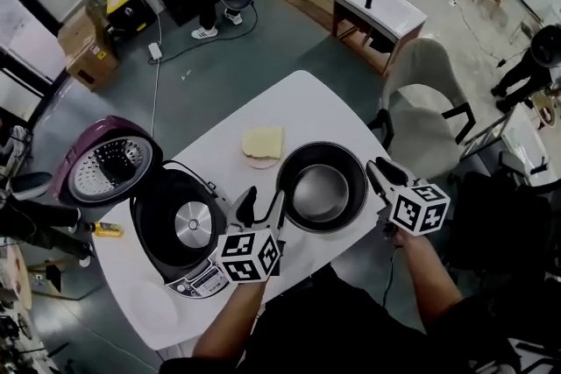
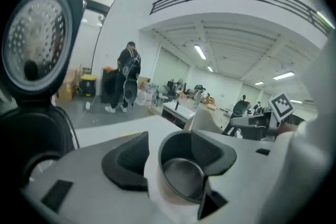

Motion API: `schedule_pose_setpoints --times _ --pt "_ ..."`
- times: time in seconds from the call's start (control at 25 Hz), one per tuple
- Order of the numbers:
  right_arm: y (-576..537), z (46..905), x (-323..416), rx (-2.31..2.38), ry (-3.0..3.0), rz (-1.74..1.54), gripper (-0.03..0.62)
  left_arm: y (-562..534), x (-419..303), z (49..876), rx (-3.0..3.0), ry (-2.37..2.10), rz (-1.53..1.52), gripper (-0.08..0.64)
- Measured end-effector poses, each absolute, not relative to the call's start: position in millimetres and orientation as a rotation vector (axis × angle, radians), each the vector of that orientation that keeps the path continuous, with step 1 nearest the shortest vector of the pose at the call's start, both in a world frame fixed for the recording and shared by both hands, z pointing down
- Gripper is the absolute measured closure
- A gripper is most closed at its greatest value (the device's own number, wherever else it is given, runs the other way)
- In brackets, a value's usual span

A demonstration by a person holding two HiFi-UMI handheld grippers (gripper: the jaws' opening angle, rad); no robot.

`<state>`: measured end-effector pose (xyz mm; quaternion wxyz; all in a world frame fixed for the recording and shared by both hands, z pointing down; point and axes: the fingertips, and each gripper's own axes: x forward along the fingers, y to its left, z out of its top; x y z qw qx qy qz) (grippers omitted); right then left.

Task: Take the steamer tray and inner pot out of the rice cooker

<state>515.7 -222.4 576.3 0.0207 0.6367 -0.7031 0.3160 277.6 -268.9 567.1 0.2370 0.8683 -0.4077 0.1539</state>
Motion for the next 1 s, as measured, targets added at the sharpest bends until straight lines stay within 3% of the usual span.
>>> schedule_pose_setpoints --times 0.44,0.64,1.0 --pt "-278.2 381.7 387.1 1.764 -2.676 0.106 0.518 -281.8 184.6 410.9 2.577 -1.664 0.139 0.470" --pt "-271.1 356.7 327.2 1.611 -2.746 -0.147 0.586 -262.5 139.4 378.5 2.581 -1.832 0.066 0.563" --pt "-248.9 334.9 219.0 1.461 -2.887 -0.264 0.594 -225.5 41.7 363.3 2.557 -1.898 0.040 0.563"
